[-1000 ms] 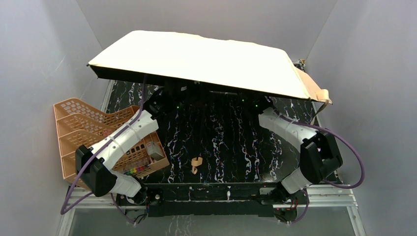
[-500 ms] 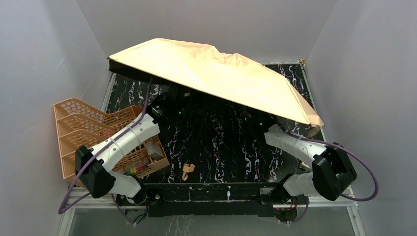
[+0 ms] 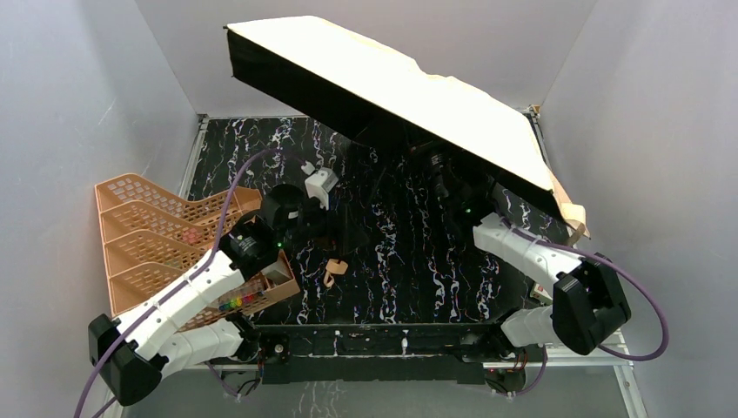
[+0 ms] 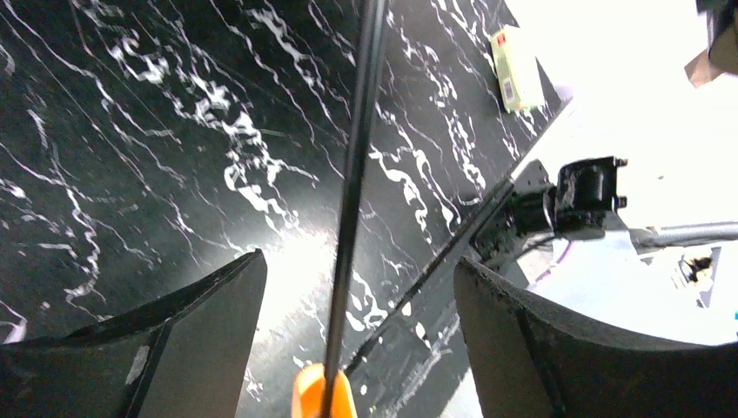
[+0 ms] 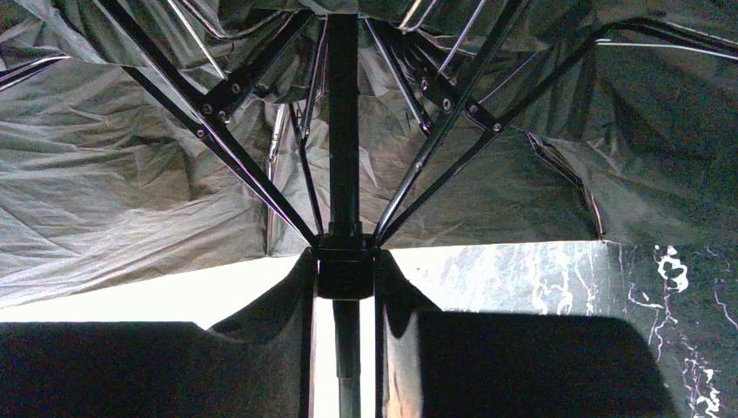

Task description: Put away the umbrella

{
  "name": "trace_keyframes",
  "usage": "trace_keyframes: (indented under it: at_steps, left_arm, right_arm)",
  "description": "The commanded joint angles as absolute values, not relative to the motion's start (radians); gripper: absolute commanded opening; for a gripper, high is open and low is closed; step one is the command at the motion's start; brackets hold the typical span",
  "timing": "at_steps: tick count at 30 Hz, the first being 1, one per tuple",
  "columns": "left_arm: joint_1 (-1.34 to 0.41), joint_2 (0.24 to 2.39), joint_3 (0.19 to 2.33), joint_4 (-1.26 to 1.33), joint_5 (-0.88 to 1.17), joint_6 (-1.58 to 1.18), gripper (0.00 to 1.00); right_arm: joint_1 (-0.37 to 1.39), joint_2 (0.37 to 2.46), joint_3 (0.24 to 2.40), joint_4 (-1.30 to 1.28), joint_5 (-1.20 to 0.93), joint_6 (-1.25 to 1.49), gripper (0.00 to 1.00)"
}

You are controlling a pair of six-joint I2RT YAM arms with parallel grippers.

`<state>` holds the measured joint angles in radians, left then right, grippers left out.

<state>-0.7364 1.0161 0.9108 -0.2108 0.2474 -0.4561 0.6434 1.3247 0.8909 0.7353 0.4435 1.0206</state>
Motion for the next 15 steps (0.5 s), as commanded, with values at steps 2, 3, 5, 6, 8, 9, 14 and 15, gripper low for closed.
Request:
trace_keyframes:
  at_steps: [2,3,5,6,8,9,14,15]
  left_arm:
    - [-0.776,0.956,0.845,-0.248,0.309,-0.510,0.72]
    - [-0.780,0.956,0.839,-0.252,0.309,-0.511,0.69]
    - [-0.788,0.958,0.827,-0.255,0.308,-0.512,0.61]
    - [-0.788,0.962,0.824,-0.254,0.306,-0.512,0.57]
    - [-0.790,0.981,0.825,-0.246,0.301,-0.509,0.42]
    - [-0.790,0.994,0.831,-0.241,0.298,-0.505,0.29]
    - [-0.790,1.049,0.890,-0.197,0.262,-0.491,0.00]
    - [-0.790,1.056,0.914,-0.189,0.247,-0.484,0.00]
  right_arm:
    - [0.615,1.336,0.991,0.846,0.447,1.022,0.00]
    - [0.609,1.338,0.996,0.844,0.440,1.022,0.00]
    - [0.598,1.338,1.003,0.843,0.431,1.022,0.00]
    - [0.595,1.338,1.002,0.845,0.426,1.024,0.00]
    - [0.592,1.332,0.999,0.848,0.412,1.027,0.00]
    - [0.591,1.329,0.997,0.847,0.405,1.027,0.00]
    - [0.585,1.282,0.995,0.776,0.368,1.007,0.00]
    - [0.585,1.268,0.999,0.749,0.363,0.982,0.00]
